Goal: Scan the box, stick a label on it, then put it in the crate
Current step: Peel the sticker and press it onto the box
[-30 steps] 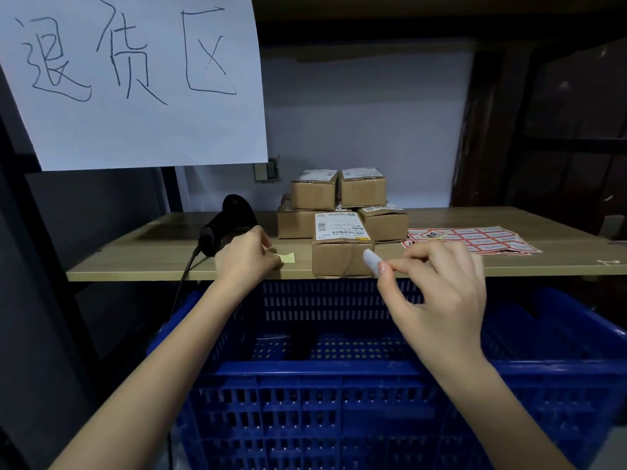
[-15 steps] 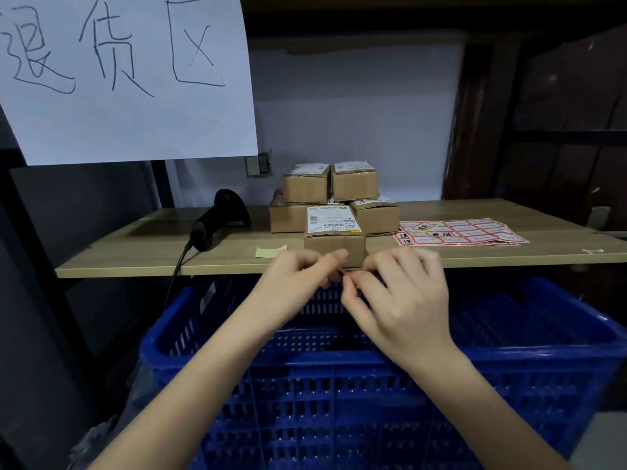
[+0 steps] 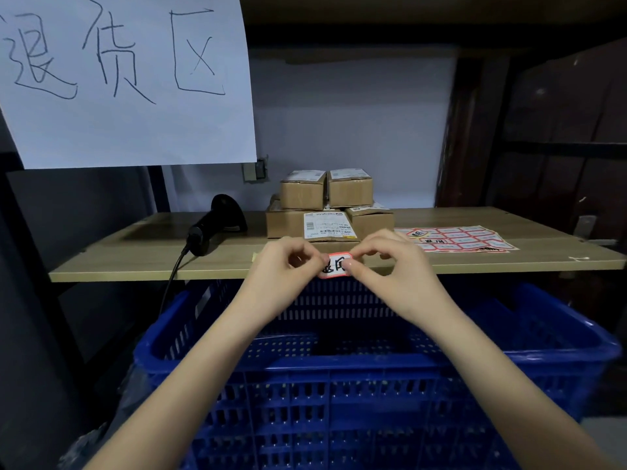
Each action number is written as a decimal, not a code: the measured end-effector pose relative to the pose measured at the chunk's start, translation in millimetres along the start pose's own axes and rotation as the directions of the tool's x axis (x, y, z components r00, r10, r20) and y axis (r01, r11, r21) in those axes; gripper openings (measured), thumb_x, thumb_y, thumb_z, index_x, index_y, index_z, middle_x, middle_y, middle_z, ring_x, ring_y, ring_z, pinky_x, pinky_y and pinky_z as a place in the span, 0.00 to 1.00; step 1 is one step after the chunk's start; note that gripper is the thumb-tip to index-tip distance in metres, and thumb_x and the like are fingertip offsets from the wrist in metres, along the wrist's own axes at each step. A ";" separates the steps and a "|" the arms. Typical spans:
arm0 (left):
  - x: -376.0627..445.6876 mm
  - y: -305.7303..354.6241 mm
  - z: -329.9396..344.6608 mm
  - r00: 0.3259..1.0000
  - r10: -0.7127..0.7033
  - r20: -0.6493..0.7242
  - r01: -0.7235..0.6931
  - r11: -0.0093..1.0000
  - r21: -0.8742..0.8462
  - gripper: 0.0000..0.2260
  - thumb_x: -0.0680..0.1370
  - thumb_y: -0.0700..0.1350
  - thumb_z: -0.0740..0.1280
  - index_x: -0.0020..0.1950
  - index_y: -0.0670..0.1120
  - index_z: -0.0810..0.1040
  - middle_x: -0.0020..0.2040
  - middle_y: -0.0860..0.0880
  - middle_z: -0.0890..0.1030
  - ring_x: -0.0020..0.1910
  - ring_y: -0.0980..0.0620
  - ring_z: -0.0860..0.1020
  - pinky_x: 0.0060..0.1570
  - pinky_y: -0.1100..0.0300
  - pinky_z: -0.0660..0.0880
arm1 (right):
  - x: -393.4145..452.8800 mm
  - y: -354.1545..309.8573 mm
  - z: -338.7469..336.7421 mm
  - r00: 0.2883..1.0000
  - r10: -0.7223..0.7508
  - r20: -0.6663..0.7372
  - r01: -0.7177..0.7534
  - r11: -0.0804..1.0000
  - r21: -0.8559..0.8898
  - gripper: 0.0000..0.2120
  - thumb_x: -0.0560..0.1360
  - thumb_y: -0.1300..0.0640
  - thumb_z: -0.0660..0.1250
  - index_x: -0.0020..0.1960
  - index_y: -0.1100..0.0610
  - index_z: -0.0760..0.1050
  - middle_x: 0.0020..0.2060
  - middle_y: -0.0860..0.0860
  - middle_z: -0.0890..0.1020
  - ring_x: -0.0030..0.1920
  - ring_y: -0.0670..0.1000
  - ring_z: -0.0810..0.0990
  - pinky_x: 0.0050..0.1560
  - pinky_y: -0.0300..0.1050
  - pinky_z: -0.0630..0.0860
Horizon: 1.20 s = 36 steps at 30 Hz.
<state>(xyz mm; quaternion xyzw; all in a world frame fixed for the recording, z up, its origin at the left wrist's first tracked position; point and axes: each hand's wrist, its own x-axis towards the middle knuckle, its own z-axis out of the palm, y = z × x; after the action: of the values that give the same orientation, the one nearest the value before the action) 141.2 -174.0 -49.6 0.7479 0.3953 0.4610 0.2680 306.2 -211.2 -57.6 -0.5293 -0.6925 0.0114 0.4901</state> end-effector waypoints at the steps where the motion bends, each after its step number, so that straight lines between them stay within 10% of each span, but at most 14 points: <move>1: 2.6 -1.0 0.6 1.000 0.015 -0.006 -0.015 1.000 0.023 0.08 0.73 0.45 0.69 0.36 0.43 0.81 0.37 0.46 0.82 0.37 0.48 0.77 0.41 0.56 0.72 | 3.2 1.3 0.3 1.000 0.003 0.002 -0.003 1.000 -0.002 0.04 0.69 0.53 0.72 0.42 0.52 0.82 0.39 0.42 0.78 0.49 0.51 0.75 0.46 0.35 0.67; 8: 15.7 -20.6 11.0 0.914 0.387 -0.120 -0.228 0.737 0.636 0.10 0.72 0.53 0.66 0.38 0.47 0.80 0.51 0.48 0.77 0.55 0.50 0.67 0.51 0.58 0.68 | 16.3 11.4 5.6 0.999 0.009 -0.049 -0.019 0.979 -0.201 0.06 0.70 0.52 0.71 0.39 0.54 0.83 0.45 0.49 0.81 0.52 0.51 0.73 0.54 0.46 0.68; 36: 38.0 -35.4 20.1 0.886 0.459 -0.068 -0.245 0.587 0.772 0.11 0.71 0.51 0.65 0.38 0.44 0.71 0.34 0.46 0.76 0.33 0.43 0.74 0.35 0.54 0.70 | 29.5 24.3 27.4 0.996 -0.020 -0.091 -0.018 0.916 -0.401 0.10 0.69 0.50 0.68 0.41 0.54 0.69 0.41 0.48 0.75 0.46 0.54 0.74 0.50 0.49 0.68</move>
<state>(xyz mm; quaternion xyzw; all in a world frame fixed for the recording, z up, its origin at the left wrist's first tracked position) 157.0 -123.6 -67.2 0.7868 0.4224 0.3962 -0.2132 306.0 -164.7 -65.2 -0.6182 -0.6567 -0.1558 0.4029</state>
